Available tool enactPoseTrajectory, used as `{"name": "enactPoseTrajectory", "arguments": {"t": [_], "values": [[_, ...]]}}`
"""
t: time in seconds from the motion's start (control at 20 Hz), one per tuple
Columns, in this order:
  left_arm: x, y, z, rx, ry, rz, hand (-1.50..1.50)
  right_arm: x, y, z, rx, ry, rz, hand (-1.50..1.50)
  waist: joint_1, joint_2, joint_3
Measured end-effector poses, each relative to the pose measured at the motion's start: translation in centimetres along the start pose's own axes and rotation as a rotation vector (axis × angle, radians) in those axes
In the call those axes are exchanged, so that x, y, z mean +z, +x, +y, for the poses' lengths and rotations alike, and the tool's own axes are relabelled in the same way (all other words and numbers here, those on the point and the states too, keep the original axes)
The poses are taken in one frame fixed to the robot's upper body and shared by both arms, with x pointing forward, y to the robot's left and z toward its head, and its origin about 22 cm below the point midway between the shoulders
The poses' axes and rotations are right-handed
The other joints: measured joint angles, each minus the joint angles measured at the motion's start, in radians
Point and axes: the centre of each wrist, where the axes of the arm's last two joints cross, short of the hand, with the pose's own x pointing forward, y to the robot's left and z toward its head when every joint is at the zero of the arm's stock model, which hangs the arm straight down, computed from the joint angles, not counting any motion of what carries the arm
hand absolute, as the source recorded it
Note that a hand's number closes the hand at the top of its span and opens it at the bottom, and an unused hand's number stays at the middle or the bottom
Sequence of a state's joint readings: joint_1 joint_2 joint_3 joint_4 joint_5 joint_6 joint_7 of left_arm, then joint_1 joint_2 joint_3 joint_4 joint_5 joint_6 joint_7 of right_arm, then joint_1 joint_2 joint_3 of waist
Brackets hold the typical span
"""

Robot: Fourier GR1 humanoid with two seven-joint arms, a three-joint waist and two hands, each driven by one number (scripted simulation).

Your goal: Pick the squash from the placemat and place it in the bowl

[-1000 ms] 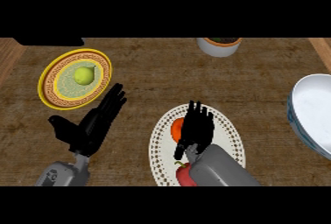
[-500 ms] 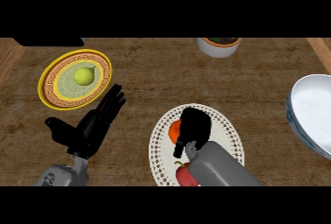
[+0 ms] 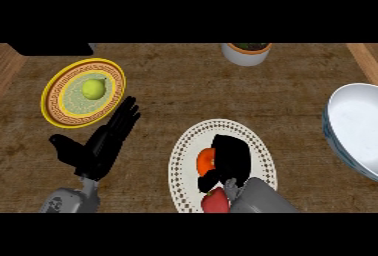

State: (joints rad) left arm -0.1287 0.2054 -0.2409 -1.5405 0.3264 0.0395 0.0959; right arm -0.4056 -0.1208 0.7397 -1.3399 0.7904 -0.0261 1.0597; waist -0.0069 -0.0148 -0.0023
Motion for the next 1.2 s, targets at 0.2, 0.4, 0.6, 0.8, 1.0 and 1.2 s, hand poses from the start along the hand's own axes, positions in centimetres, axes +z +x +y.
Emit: {"name": "enactPoseTrajectory", "arguments": {"t": [0.2, 0.4, 0.6, 0.8, 1.0, 1.2], "values": [[0.2, -0.2, 0.5, 0.001, 0.021, 0.001, 0.0, 2.1, -5.8, 0.2, 0.077, 0.036, -0.109, 1.5, -0.024, -0.003, 0.0], [0.3, -0.2, 0.4, 0.004, 0.023, -0.002, 0.0, 4.9, -11.2, -0.6, 0.147, 0.003, -0.141, 1.5, -0.025, 0.001, 0.001], [0.4, 0.4, 0.0, 0.009, 0.025, 0.002, 0.0, 8.7, -13.5, -3.4, 0.159, -0.092, -0.139, 1.5, -0.023, 0.004, 0.001], [0.1, 0.2, 0.8, 0.004, 0.029, 0.0, 0.0, 12.3, -14.4, -6.7, 0.101, -0.184, -0.172, 1.5, -0.024, 0.007, 0.001], [0.2, 0.5, 0.9, 0.007, 0.029, 0.008, 0.0, 14.2, -14.5, -9.5, 0.087, -0.296, -0.174, 1.5, -0.026, 0.005, 0.001], [0.6, 0.4, 0.9, 0.006, 0.028, 0.008, 0.0, 13.8, -14.9, -11.3, 0.113, -0.393, -0.131, 1.5, -0.029, 0.003, 0.0]]}}
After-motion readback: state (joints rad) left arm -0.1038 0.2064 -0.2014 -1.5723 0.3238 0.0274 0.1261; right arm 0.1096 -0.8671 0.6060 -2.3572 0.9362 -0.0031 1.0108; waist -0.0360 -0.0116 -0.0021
